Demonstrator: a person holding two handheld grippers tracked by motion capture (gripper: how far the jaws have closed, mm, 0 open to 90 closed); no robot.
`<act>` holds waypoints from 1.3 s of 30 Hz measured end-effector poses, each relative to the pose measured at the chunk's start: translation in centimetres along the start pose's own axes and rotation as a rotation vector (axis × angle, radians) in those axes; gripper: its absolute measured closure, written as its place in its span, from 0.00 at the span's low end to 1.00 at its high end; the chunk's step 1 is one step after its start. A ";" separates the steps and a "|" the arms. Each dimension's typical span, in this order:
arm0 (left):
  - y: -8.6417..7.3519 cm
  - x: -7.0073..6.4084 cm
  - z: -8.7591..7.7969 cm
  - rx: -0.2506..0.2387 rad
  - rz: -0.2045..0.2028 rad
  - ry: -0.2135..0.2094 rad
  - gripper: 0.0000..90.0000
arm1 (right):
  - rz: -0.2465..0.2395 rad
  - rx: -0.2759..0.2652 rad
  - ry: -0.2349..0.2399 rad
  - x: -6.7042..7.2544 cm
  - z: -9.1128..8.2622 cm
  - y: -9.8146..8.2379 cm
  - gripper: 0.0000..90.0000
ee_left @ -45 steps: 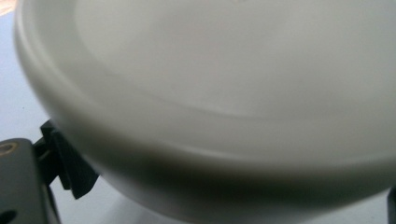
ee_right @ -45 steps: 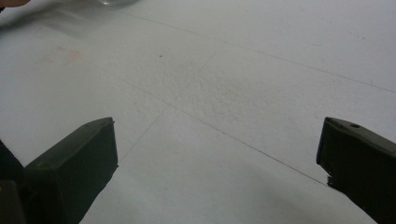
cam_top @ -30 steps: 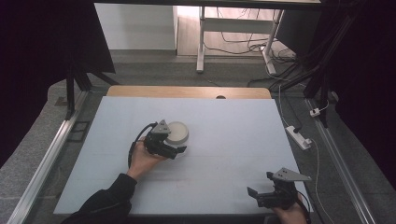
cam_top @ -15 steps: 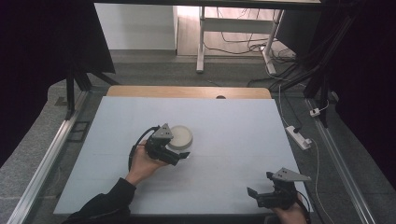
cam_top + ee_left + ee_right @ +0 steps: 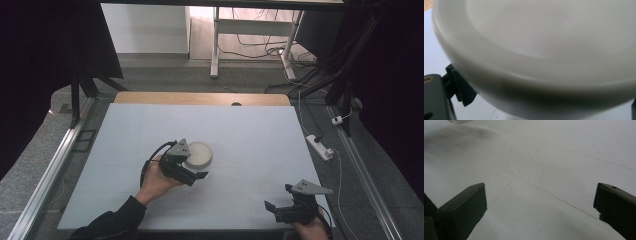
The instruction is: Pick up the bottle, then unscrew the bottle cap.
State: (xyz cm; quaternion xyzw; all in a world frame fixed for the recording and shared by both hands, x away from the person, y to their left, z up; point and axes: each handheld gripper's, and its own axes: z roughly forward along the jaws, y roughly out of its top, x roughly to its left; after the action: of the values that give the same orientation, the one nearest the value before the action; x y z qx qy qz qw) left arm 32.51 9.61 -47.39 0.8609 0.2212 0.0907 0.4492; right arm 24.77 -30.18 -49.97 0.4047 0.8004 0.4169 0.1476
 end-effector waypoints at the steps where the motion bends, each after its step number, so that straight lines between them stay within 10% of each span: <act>1: 0.0 -0.1 0.0 0.001 0.003 -0.006 0.08 | 0.000 0.000 0.000 0.0 0.0 0.0 0.00; 39: -0.2 -0.5 0.1 -0.009 0.020 -0.034 0.08 | -0.067 -0.051 0.058 1.7 -0.3 1.5 0.00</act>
State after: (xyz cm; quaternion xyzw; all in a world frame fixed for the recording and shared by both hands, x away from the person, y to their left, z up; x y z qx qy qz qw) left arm 32.07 9.46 -47.60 0.8624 0.2044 0.0816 0.4560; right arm 24.35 -28.55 -48.44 0.3616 0.8066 0.4434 0.1484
